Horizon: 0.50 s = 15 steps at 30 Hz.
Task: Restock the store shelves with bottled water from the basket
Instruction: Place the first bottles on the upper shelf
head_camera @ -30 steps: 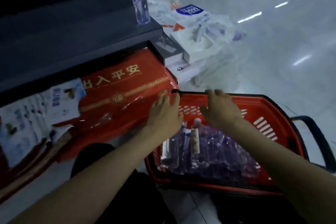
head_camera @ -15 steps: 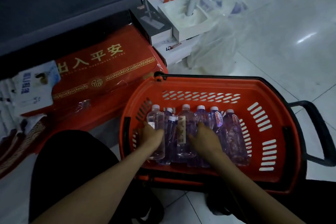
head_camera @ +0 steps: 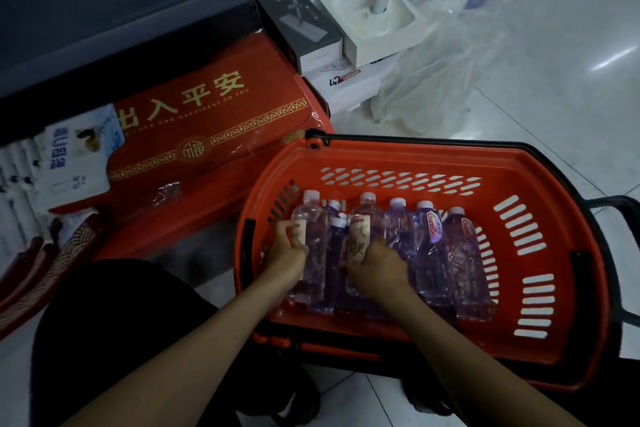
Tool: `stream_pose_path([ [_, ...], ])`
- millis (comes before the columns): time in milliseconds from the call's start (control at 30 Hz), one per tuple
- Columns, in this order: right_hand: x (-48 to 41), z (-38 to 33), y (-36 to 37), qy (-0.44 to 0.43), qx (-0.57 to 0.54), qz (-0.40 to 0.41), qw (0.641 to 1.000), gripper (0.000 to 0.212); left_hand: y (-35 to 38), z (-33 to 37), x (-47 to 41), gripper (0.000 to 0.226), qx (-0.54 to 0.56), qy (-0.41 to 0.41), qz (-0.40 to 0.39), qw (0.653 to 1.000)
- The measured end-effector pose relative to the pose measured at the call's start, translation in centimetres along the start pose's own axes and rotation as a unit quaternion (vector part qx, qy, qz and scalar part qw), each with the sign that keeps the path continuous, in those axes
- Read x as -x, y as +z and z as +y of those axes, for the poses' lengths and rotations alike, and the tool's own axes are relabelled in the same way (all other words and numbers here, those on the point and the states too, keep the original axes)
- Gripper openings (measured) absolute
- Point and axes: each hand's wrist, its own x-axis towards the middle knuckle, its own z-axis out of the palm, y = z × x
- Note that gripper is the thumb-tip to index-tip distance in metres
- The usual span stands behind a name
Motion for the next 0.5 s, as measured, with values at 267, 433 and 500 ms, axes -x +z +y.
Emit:
stream_pose_path([
  [267, -1.5, 0.9, -0.4, 0.032, -0.029, 0.029, 0.999, 0.056, 0.2, -0.2, -0.4, 0.043, 0.009, -0.007, -0.053, 0.999],
  [433, -0.7, -1.0, 1.4, 0.06, -0.018, -0.012, 0.998, 0.1, 0.2, -0.5, -0.8, 0.067, 0.009, -0.015, -0.073, 0.997],
  [500, -1.7, -0.9, 2.0, 0.069, -0.066, 0.003, 0.995, 0.094, 0.2, -0.4, -0.9, 0.074, 0.028, -0.038, -0.082, 0.995],
])
